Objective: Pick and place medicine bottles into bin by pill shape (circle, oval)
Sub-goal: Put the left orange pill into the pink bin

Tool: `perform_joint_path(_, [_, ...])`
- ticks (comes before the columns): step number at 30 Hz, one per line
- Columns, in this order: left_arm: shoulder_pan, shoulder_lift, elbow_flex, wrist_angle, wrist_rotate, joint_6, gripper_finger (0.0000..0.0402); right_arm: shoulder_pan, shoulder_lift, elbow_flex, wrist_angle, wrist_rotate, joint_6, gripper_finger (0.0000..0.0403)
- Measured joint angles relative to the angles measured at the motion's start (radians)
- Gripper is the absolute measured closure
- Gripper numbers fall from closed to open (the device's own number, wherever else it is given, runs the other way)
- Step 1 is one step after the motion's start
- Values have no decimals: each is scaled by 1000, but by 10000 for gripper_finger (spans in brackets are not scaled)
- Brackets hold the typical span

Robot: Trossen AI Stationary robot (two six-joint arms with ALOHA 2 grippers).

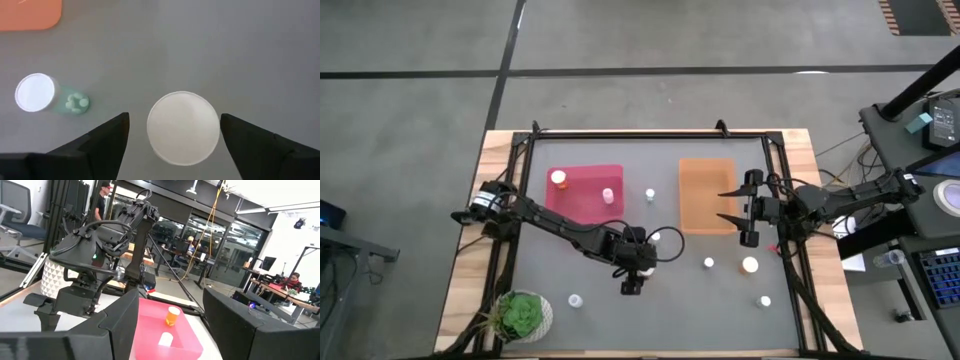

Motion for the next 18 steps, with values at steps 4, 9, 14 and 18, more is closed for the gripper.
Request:
perform_joint_path(4, [-1, 0, 0, 0, -9, 0, 123, 0, 0, 0, 0, 0, -3, 188])
perform_joint_path(9, [-4, 0, 0, 0, -9, 0, 150, 0, 0, 0, 0, 0, -4, 188])
perform_joint_path(14, [-4, 0, 0, 0, -9, 0, 184, 0, 0, 0, 0, 0, -5, 188])
perform_joint_path(18, [-5, 0, 0, 0, -9, -1, 203, 0, 0, 0, 0, 0, -6, 188])
